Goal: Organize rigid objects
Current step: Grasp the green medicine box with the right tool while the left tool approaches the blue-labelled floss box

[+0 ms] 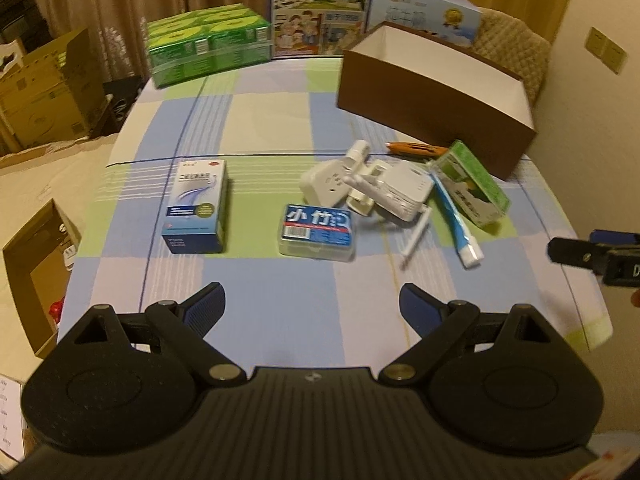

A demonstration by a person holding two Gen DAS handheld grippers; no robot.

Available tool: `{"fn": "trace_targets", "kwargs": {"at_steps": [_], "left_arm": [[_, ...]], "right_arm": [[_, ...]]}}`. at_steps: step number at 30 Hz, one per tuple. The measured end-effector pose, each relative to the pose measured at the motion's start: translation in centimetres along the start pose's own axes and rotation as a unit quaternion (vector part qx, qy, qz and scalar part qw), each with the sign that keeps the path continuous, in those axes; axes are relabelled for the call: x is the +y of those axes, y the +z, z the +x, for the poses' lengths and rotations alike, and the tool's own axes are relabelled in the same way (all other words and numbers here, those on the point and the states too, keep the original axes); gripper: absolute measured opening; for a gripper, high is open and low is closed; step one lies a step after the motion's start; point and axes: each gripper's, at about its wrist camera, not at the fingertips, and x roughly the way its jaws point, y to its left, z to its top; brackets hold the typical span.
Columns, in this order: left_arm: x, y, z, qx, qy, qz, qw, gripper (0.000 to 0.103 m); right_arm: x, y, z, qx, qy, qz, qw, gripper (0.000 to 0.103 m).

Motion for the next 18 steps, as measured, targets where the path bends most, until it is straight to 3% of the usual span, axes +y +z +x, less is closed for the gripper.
{"fn": "trace_targets", "kwargs": {"at_steps": [7,9,18], "left_arm": [[0.7,1.2,2.1,0.014,0.024,-0.027,0.9992,0.092],[0.9,1.5,2.8,0.019,0.029,-0.036,0.9988,0.092],[1.1,2.2,5.5,0.036,0.047,-0.066,0.9960,0.092]], "right_arm": [[-2.5,2.4,3.3,-0.014,0.002,-0.046,0.999,0.099],[-3.1,3.0,4.5,-0.015,0.006,-0.065,0.998,0.092],[-5.2,5.0,10.1,0.006,0.014,-0.126,0.992,0.079]]}}
